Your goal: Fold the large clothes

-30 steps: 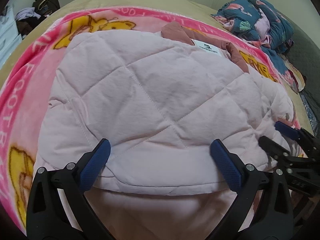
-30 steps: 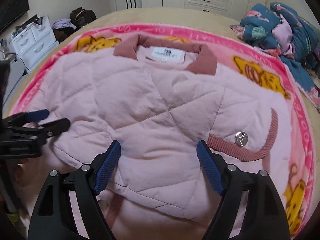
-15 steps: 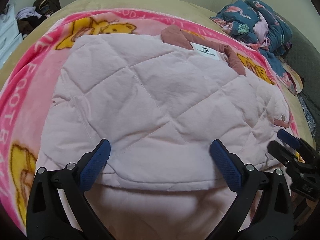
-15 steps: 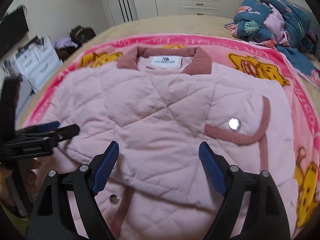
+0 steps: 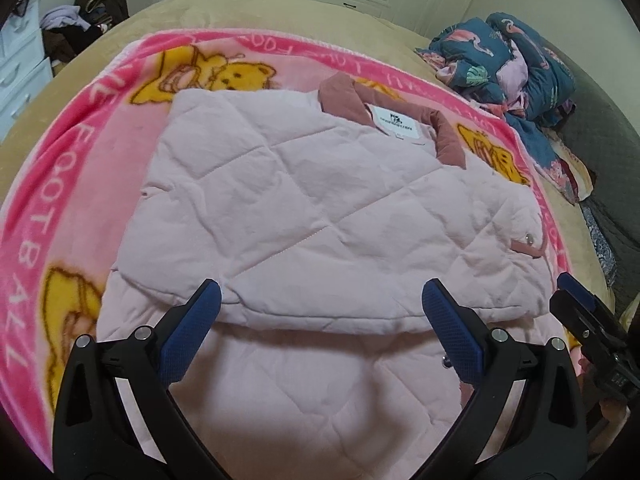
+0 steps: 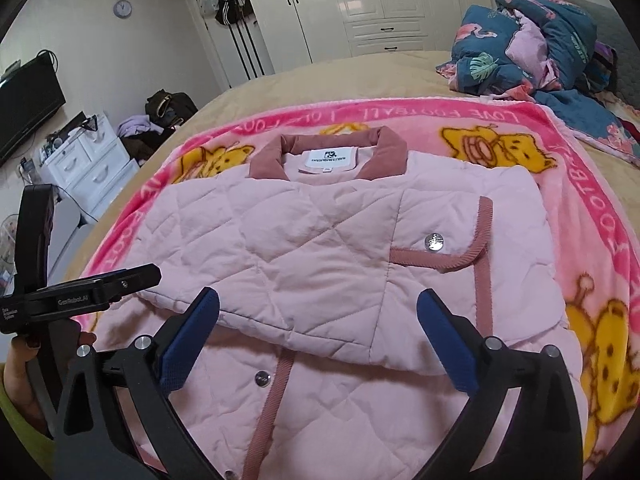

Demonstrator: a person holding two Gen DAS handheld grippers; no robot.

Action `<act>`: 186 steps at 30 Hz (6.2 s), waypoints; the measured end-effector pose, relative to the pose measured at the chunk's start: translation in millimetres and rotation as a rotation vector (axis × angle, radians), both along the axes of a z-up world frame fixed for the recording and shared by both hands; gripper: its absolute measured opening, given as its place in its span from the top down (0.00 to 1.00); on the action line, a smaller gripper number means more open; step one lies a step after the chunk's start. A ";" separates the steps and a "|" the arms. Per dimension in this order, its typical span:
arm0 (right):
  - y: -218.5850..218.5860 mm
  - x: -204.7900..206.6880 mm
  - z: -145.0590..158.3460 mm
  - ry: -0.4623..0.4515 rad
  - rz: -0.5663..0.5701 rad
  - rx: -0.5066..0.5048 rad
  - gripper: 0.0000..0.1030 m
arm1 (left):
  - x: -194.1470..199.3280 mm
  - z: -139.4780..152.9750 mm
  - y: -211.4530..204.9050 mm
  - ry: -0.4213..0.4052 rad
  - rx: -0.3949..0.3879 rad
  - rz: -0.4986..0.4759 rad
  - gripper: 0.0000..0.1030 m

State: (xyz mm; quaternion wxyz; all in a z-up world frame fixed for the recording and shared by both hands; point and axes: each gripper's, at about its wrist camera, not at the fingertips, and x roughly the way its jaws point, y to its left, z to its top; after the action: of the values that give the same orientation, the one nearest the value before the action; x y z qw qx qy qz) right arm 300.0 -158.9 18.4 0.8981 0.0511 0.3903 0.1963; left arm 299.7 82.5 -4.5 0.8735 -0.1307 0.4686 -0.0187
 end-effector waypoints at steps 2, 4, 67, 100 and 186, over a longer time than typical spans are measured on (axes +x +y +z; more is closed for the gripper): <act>-0.9 -3.4 3.6 -0.001 -0.003 0.006 0.04 | -3.8 4.8 -0.5 -0.006 0.001 -0.001 0.08; -1.5 -7.3 7.1 -0.007 -0.004 0.009 0.04 | -7.5 9.4 -1.5 -0.014 0.007 -0.001 0.08; -62.5 -138.5 93.9 -0.185 -0.087 0.067 0.04 | -134.7 100.3 -26.8 -0.224 0.047 -0.045 0.08; -78.9 -192.7 45.5 -0.112 -0.071 -0.005 0.04 | -196.6 47.7 -40.1 -0.178 0.130 -0.043 0.08; -199.1 -296.8 -85.6 0.247 0.002 0.043 0.63 | -316.2 -60.4 58.5 0.021 0.105 0.064 0.08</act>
State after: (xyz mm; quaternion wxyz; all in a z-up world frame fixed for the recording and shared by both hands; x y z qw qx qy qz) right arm 3.2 -358.0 -67.2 0.8416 0.0938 0.4936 0.1980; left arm -16.5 141.1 -64.9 0.8742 -0.1000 0.4739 0.0353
